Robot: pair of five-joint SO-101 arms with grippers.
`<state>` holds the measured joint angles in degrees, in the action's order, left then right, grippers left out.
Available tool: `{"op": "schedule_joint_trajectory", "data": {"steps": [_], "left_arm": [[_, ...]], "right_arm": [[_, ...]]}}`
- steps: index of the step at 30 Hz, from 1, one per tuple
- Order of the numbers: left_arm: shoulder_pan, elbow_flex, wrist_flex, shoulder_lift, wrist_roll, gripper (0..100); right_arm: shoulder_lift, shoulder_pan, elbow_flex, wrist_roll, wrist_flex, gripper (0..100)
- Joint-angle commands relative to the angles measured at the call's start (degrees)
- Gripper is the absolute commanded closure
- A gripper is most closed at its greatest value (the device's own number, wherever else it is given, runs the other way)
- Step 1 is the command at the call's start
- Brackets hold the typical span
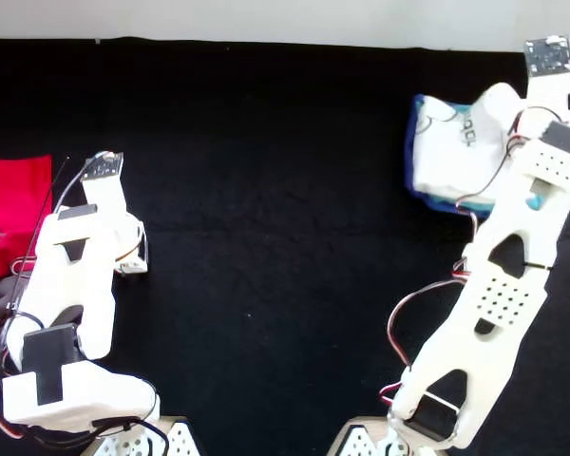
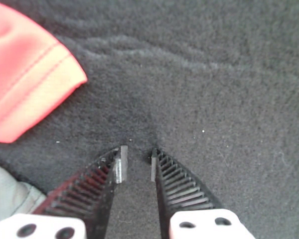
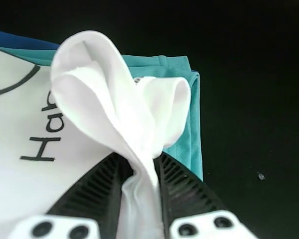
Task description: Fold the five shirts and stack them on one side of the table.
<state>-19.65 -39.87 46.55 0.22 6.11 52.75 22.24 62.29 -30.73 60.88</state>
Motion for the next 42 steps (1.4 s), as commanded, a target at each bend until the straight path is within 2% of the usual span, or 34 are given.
{"op": "schedule_joint_trajectory", "data": {"steps": [1, 7, 10, 12, 14, 20, 22, 27, 30, 36, 42], "left_arm": [[-0.4, -0.31, -1.23, 0.13, -0.62, 90], [-0.4, -0.31, -1.23, 0.13, -0.62, 90], [-0.4, -0.31, -1.23, 0.13, -0.62, 90], [-0.4, -0.31, -1.23, 0.13, -0.62, 90], [-0.4, -0.31, -1.23, 0.13, -0.62, 90], [-0.4, -0.31, -1.23, 0.13, -0.62, 90], [-0.4, -0.31, -1.23, 0.13, -0.62, 90], [-0.4, -0.31, -1.23, 0.13, -0.62, 90], [-0.4, -0.31, -1.23, 0.13, -0.62, 90], [-0.4, -0.31, -1.23, 0.13, -0.62, 90], [-0.4, -0.31, -1.23, 0.13, -0.62, 90]], "right_arm": [[-0.04, 1.1, 3.3, -1.14, -3.91, 99.1], [0.31, 1.63, 3.21, -0.97, -3.47, 96.9], [-0.22, 1.63, 3.38, -0.53, -1.19, 84.6], [-1.1, 1.45, 5.58, 2.29, 0.31, 77.6], [-2.24, 1.36, 8.48, 6.59, 0.84, 75.6], [-3.12, 0.57, 17.54, 19.43, 0.84, 75.7], [-2.95, -0.04, 17.8, 21.27, 0.92, 76.7], [-2.95, -0.57, 7.34, 18.29, -0.4, 99.8], [-2.95, -0.13, -1.45, 15.91, -3.82, 96.7], [-2.95, 2.42, -13.76, 15.82, -21.49, 96.7], [-3.56, 2.95, -14.64, 16.09, -23.16, 96.2]]}}
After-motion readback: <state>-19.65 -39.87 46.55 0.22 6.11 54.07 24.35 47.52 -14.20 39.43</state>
